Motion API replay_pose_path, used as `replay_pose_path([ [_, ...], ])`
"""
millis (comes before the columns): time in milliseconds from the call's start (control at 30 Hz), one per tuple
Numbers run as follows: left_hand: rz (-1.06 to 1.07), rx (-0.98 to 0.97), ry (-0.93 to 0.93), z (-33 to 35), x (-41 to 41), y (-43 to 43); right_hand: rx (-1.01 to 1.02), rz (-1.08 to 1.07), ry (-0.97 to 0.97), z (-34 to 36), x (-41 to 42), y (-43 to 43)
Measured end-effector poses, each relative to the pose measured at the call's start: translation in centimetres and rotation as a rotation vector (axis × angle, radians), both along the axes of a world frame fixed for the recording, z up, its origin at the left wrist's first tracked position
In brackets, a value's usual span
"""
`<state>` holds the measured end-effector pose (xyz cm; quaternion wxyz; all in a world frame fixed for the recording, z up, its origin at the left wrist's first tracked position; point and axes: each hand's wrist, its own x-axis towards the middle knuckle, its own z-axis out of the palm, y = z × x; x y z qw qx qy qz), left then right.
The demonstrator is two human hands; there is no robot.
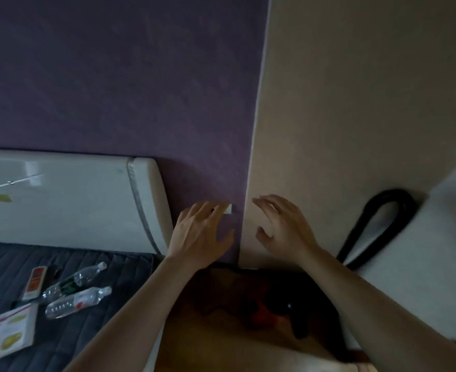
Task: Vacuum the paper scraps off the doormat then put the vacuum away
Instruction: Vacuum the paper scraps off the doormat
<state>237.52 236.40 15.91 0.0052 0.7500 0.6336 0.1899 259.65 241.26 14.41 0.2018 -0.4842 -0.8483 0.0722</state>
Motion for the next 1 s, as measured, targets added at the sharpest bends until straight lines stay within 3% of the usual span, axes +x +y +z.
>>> replay_pose_path([
  [233, -0.132, -0.046, 0.004, -1.1, 5.5, -1.5, -0.031, -0.153, -0.007, -0.3, 5.4, -5.4],
  [500, -0.349, -0.118, 0.070, -3.0, 14.5, 2.9, -0.008, -0.356, -0.057, -1.8, 15.9, -6.4],
  [733, -0.490, -0.225, 0.123, -5.9, 24.1, 8.9, -0.145, -0.540, -0.135, -4.8, 25.2, -3.0],
  [1000, -0.581, -0.376, 0.234, -9.9, 31.6, 16.2, -0.218, -0.525, -0.079, -11.5, 31.5, 4.9],
])
